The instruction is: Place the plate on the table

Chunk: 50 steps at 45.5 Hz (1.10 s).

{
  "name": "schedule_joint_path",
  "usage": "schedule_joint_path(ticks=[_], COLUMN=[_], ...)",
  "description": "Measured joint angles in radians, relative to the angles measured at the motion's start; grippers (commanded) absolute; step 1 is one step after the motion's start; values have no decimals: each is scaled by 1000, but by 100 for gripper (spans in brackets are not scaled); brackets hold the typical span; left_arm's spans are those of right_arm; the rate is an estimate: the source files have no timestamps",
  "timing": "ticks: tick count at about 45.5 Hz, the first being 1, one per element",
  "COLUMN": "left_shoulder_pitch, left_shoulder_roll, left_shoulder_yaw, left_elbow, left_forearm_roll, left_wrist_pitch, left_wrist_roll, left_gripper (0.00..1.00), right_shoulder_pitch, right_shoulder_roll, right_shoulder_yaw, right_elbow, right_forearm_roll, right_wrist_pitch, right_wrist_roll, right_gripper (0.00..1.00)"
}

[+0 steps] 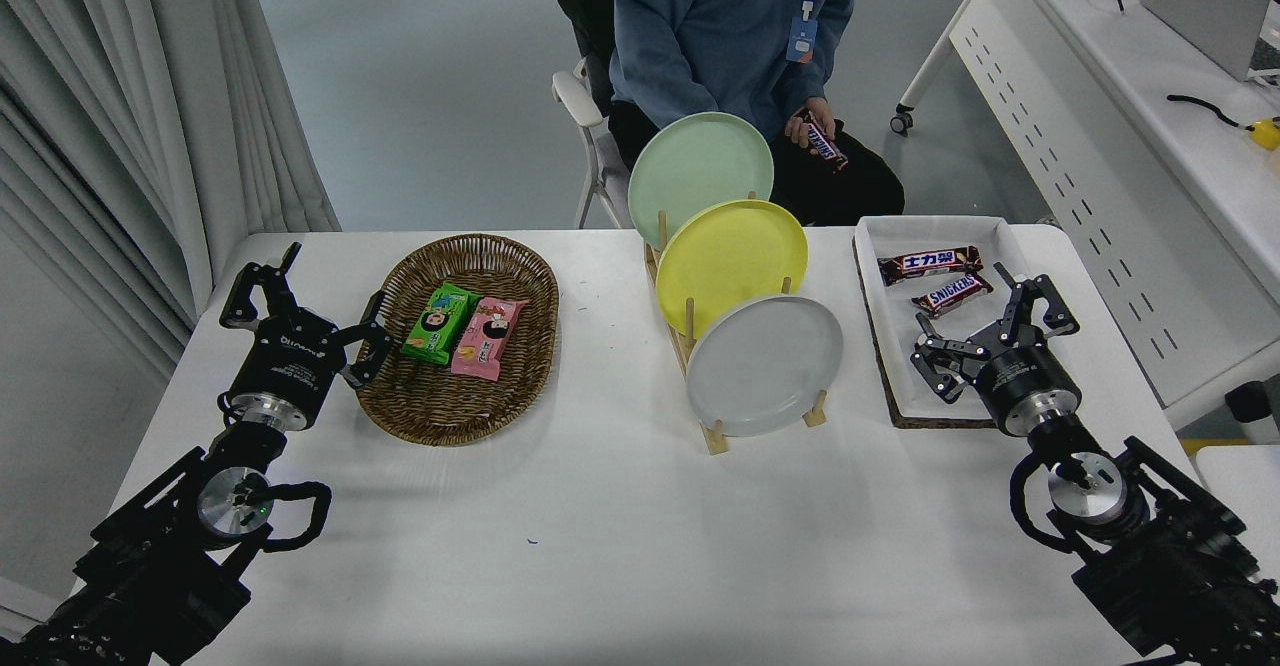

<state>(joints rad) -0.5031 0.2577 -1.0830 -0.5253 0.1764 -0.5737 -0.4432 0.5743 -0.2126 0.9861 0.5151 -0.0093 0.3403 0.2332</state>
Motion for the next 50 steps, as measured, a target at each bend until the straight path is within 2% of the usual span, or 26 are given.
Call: schedule_joint_path(ticks=[50], left_shoulder_pitch=[0], left_shoulder_roll=[0], left_shoulder_yaw=[0], left_elbow=[0], left_forearm_roll=[-8], left_wrist_pitch=[0], left_wrist_roll=[1], left_gripper=[100], right_shoulder_pitch=[4], right_shoulder_roll=[3], right_shoulder_yaw=[1], right_elbow=[0], right_forearm_roll=[0], right_wrist_pitch=[-2], right_wrist_roll=[0], right_gripper=[99])
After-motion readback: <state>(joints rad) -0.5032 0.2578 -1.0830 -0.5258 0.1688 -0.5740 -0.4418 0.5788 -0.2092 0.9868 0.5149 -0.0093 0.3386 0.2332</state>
